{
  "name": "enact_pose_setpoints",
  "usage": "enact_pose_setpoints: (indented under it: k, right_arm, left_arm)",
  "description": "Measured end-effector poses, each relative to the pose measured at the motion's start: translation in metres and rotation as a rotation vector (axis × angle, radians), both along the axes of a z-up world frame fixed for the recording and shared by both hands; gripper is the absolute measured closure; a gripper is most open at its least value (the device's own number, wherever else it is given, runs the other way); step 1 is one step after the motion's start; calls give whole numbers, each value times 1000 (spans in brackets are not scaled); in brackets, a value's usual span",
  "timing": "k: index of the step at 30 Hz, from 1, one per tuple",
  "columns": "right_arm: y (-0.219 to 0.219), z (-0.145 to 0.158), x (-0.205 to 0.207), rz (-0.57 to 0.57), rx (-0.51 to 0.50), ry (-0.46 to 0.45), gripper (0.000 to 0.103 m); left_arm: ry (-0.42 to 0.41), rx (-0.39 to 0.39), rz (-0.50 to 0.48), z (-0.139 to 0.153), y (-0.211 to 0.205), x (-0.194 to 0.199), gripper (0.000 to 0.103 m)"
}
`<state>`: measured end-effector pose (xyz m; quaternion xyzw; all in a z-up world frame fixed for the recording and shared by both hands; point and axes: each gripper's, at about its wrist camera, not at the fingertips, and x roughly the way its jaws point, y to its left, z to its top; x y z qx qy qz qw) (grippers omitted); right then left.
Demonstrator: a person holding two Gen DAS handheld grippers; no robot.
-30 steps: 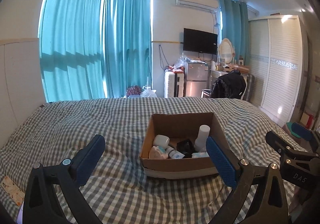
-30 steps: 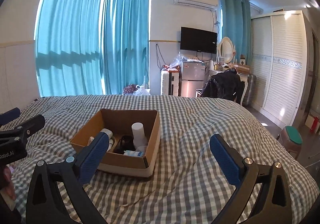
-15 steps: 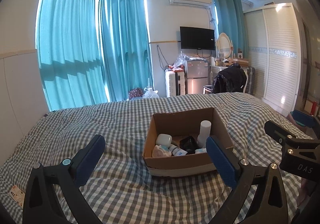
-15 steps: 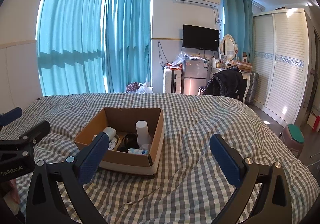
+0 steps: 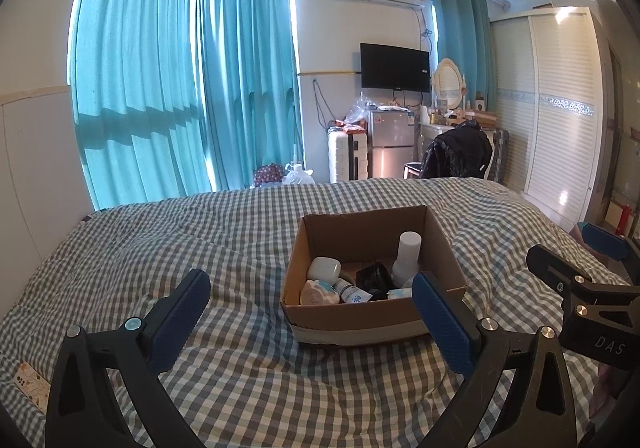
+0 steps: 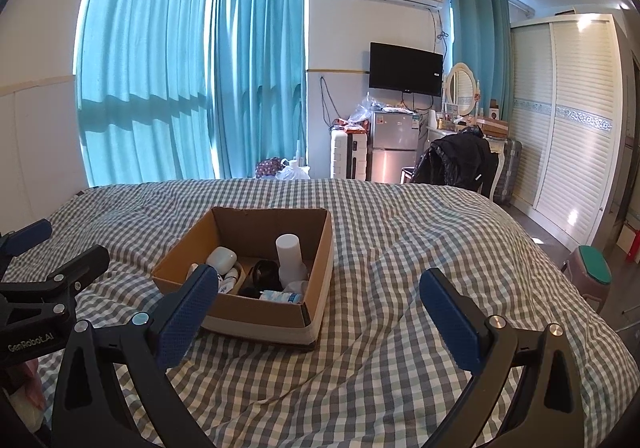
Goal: Organize objects
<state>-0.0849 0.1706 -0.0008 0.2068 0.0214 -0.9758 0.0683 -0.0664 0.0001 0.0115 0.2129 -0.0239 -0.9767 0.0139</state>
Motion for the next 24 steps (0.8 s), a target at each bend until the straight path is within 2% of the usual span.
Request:
enact_pose_setpoints:
  k: [24]
  right_arm:
    - [-9, -3, 3, 5, 10, -6, 2]
  left_arm:
    - [-8, 29, 29, -1, -10, 4, 0]
